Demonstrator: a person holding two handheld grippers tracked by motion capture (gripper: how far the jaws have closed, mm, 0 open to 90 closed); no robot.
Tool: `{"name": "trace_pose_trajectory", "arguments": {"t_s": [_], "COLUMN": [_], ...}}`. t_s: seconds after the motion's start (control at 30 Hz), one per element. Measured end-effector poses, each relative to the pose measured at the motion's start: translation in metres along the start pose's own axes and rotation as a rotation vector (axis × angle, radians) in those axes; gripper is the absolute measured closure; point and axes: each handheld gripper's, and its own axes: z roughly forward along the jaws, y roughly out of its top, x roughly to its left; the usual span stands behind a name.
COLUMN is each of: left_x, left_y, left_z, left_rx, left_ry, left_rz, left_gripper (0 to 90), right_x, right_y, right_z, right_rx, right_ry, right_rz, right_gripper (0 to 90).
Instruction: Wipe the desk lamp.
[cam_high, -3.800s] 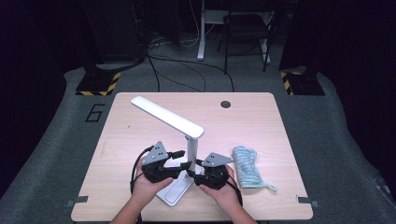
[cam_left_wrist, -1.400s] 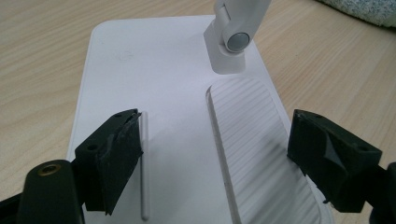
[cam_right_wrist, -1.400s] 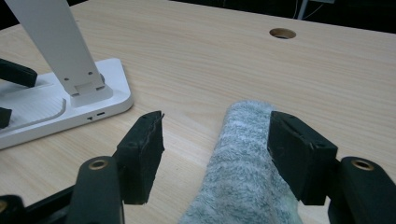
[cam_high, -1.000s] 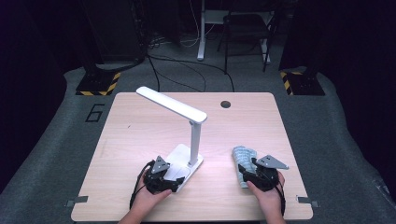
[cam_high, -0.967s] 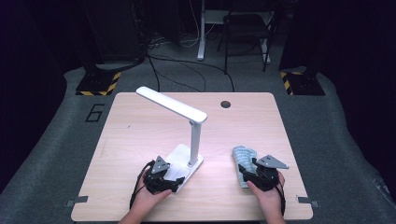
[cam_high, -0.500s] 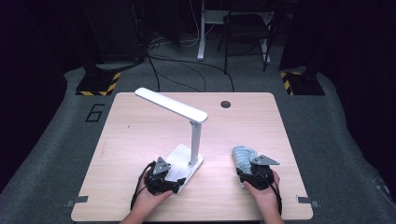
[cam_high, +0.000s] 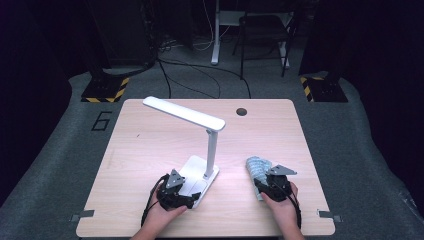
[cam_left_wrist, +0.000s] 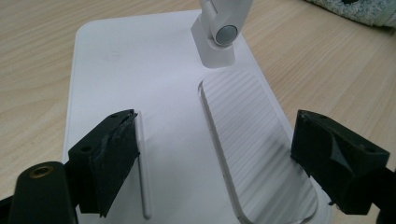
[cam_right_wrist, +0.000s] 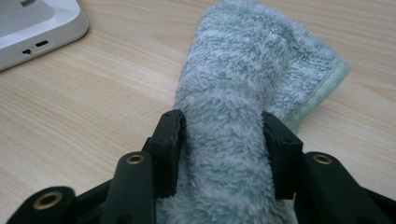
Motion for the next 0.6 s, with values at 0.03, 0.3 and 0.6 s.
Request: {"name": "trace_pose_trajectory", "arguments": {"t_s": [0.03, 0.3, 0.6], "left_x": [-0.001, -0.005, -0.009], "left_y": [0.0, 0.001, 0.002], "left_z": [0.001, 0.003, 0.004], "left_rx": [-0.005, -0.014, -0.002], "left_ry": [0.006, 0.019, 0.006], "left_rz": [0.0, -0.009, -0.009], "left_gripper": [14.7, 14.4, 15.1], "right_x": [0.0, 0.002, 0.021], "right_y": [0.0, 0.003, 0.011], "right_z": [0.0, -0.003, -0.011], "right_rx": [-0.007, -0.025, -0.084], "right_ry": [0.001, 0.033, 0.071], "right_rz": [0.004, 0.001, -0.027], "right_gripper": [59.0, 61.6, 61.3]}}
